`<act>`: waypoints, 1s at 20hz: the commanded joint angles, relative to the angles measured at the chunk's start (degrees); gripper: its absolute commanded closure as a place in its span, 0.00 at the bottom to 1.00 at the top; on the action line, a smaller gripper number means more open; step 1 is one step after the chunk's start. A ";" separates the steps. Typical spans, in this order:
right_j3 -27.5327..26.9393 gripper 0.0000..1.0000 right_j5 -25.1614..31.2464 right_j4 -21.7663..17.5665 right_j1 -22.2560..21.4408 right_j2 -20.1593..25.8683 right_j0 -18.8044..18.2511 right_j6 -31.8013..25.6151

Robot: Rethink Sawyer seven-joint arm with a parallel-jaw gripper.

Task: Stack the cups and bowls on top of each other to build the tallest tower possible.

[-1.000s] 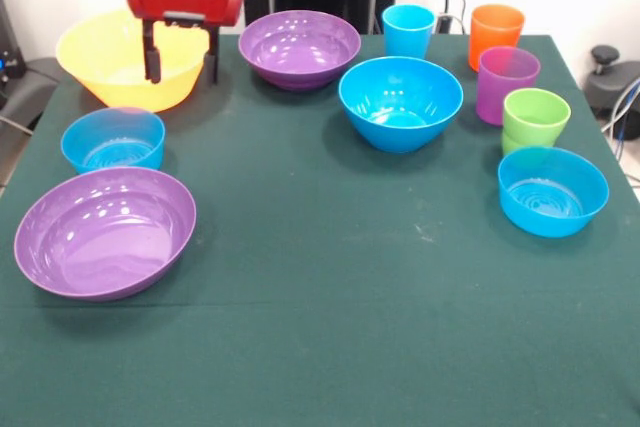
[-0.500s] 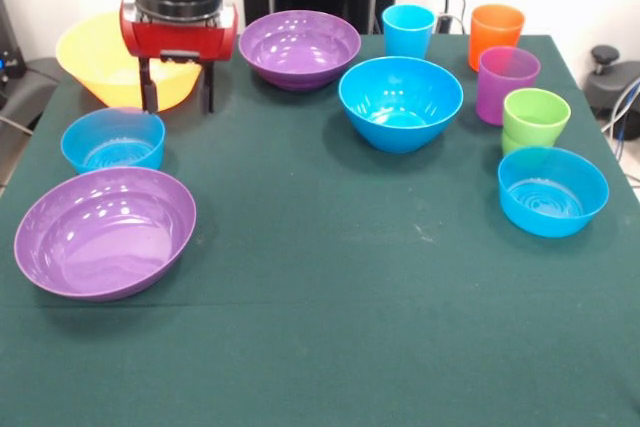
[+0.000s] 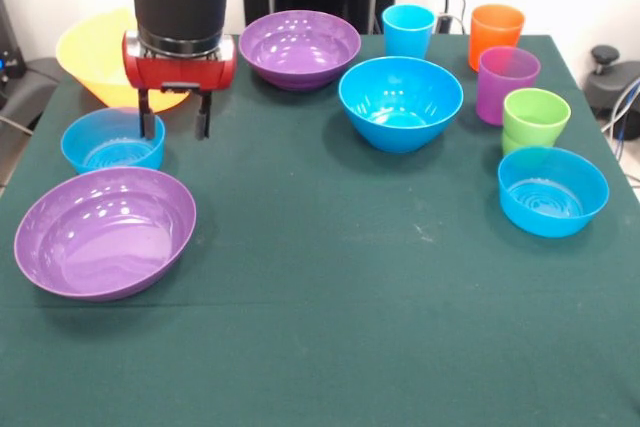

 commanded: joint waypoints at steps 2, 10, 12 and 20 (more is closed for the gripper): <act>-6.39 0.00 7.33 -7.00 3.92 3.02 2.93 -14.13; -8.27 0.00 10.60 -9.06 4.64 1.01 4.47 -13.17; -8.63 0.00 11.90 -9.11 4.59 0.60 4.79 -13.18; -7.86 0.00 13.30 -8.70 3.31 1.36 4.23 -13.26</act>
